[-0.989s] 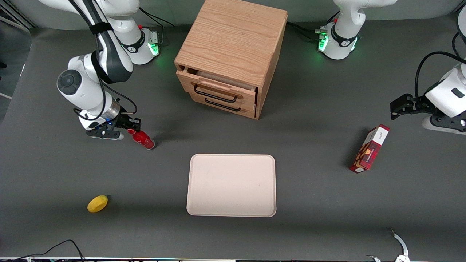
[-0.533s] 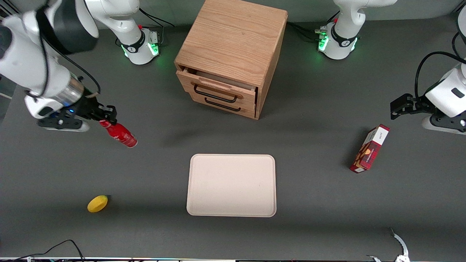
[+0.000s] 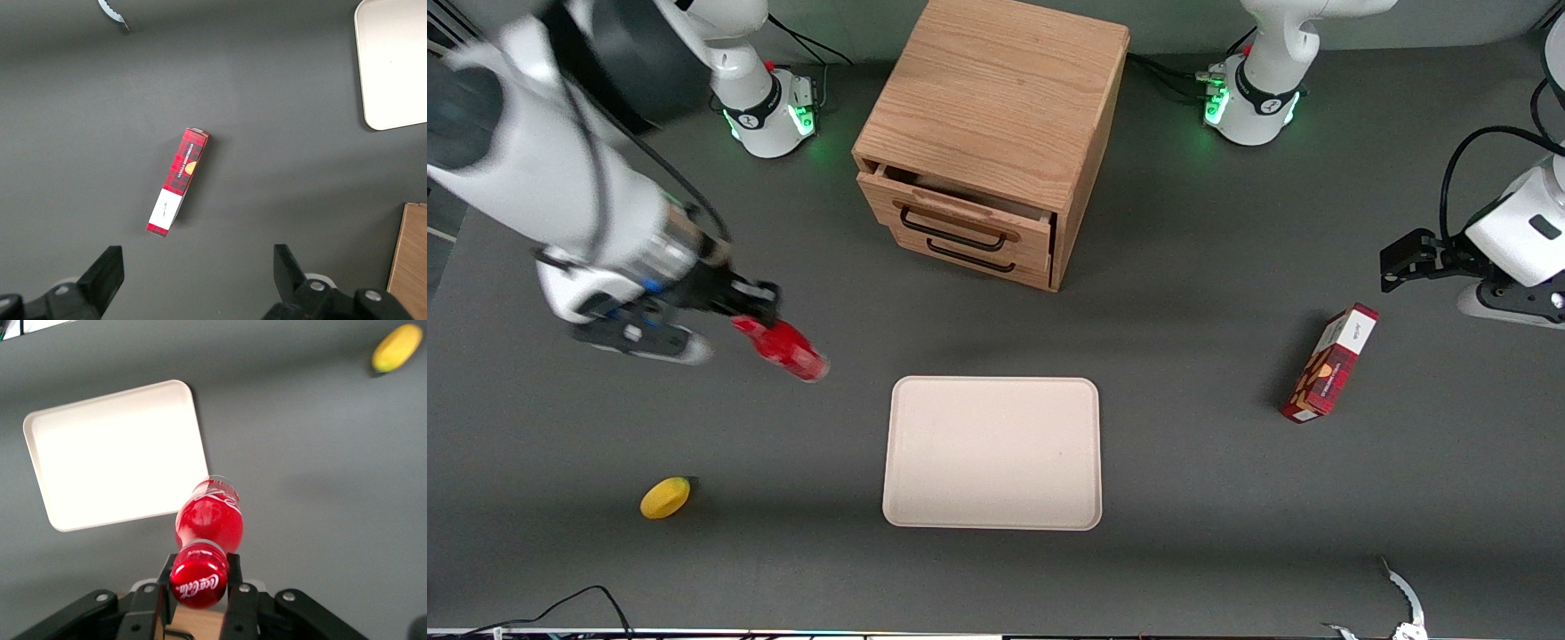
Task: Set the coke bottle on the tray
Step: 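Lift the bottle and carry it with the right gripper to the tray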
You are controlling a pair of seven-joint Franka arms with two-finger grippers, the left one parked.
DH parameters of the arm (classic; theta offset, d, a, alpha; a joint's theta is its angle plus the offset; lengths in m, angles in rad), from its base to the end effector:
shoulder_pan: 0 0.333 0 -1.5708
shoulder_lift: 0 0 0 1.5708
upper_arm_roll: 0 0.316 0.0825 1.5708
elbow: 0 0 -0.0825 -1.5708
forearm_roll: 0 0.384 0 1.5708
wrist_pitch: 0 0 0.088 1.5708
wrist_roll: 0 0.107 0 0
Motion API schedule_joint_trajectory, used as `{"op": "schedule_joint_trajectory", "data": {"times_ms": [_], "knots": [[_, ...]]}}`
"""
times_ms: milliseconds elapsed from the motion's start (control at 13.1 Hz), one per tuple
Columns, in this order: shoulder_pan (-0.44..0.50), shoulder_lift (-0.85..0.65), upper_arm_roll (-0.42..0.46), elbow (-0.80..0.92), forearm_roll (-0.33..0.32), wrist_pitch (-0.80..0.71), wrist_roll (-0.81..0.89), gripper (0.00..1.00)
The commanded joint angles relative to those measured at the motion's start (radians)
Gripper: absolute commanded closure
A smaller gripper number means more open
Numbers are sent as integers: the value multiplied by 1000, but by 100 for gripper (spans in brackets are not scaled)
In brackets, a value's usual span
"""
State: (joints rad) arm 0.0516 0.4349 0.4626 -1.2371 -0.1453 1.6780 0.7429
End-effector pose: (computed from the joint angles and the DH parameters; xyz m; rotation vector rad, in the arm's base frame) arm 0.6283 0.2626 0.5441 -3.0521 0.3973 -0.0212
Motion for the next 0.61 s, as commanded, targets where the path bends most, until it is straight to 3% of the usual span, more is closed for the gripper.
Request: {"op": "schedule_joint_trajectory", "data": {"times_ms": [0, 228, 533], "knots": [[25, 236, 51, 134, -137, 128, 177, 100], [51, 394, 51, 134, -258, 332, 278, 100], [77, 461, 40, 162, -275, 391, 315, 100]]}}
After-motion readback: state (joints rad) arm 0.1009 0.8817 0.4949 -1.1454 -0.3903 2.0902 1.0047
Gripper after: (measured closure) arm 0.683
